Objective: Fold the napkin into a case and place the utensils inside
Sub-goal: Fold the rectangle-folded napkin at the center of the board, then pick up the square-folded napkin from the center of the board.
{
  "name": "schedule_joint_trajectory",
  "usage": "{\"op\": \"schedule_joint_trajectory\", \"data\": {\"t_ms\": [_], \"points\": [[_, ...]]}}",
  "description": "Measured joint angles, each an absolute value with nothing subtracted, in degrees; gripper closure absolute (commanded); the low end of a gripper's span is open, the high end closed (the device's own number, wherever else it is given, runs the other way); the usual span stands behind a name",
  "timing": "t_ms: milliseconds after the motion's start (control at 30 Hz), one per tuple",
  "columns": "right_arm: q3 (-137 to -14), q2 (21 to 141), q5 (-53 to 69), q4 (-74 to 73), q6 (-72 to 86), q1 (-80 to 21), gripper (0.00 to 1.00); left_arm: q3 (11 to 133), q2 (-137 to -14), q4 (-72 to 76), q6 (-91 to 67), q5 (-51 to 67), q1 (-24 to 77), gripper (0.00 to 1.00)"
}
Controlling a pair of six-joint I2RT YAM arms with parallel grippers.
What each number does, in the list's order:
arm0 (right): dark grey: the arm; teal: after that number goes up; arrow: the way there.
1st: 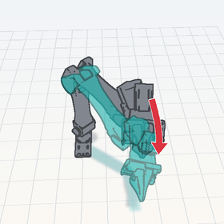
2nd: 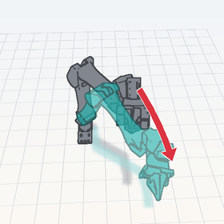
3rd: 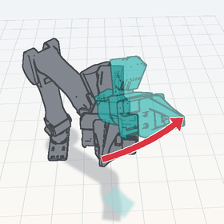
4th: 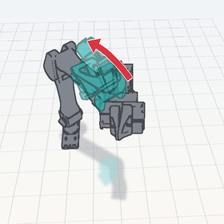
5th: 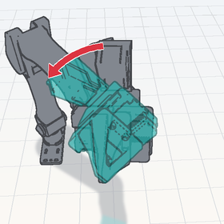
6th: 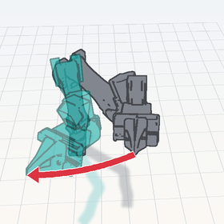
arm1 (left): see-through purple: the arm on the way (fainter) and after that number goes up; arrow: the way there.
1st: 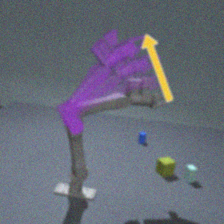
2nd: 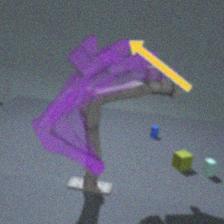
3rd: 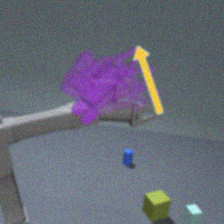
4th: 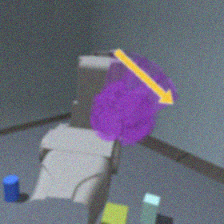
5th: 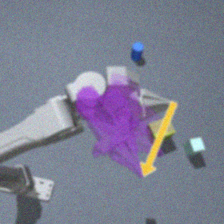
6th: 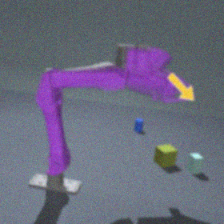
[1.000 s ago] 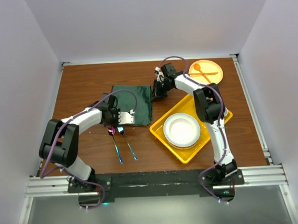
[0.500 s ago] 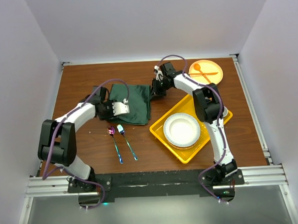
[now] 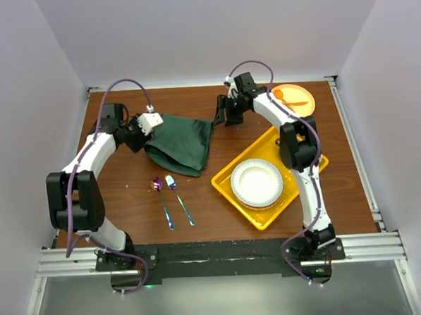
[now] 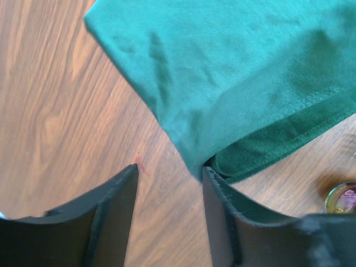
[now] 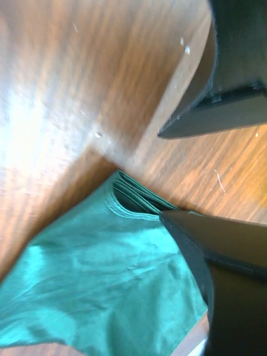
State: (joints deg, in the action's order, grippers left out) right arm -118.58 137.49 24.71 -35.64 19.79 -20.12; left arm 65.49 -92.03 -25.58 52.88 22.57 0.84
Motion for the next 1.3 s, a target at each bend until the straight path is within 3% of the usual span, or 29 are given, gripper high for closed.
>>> {"op": "schedule_joint_trajectory", "data": {"t_ms": [167,233,300,367,500,567,633,800,933,1033,1233,1300], "points": [[-120.40,137.51,24.77,-34.30,19.27,-19.59,0.31,65.82,-92.03,-26.00,48.60,26.17,-3.49,0.38],[-121.08,137.53,24.99,-33.19,19.46,-19.70,0.33,66.46,-92.31,-26.85,46.44,28.16,-5.32,0.27],[-121.56,137.62,25.28,-31.81,19.79,-19.88,0.35,67.40,-93.06,-27.18,43.86,29.82,-7.07,0.27],[-121.62,137.75,25.82,-30.37,20.32,-19.99,0.35,67.94,-93.89,-27.27,40.80,30.81,-8.34,0.27],[-121.58,138.78,26.92,-27.73,21.15,-20.51,0.40,67.75,-96.42,-27.11,32.49,31.68,-9.54,0.42],[-121.49,139.48,27.20,-27.00,21.61,-20.78,0.40,65.78,-96.49,-25.47,27.79,32.45,-9.76,0.41],[-121.05,140.11,27.51,-26.46,22.04,-21.08,0.41,62.92,-96.27,-23.83,22.46,33.87,-10.57,0.34],[-118.80,140.42,28.21,-25.63,22.50,-21.58,0.56,53.69,-92.68,-19.14,6.92,37.58,-14.37,0.00],[-117.49,140.42,28.56,-25.61,22.63,-21.76,0.69,45.32,-85.60,-12.40,-5.67,39.72,-15.35,0.04],[-116.64,140.42,28.73,-25.54,22.59,-21.74,0.81,41.21,-82.54,-8.05,-13.02,41.60,-15.05,0.14],[-115.77,140.42,28.93,-25.52,23.05,-21.74,1.00,38.98,-86.39,-0.54,-20.49,41.82,-14.96,0.26],[-115.77,140.42,29.15,-25.39,23.29,-21.76,1.00,39.00,-89.08,2.52,-22.20,41.93,-14.96,0.29]]}}
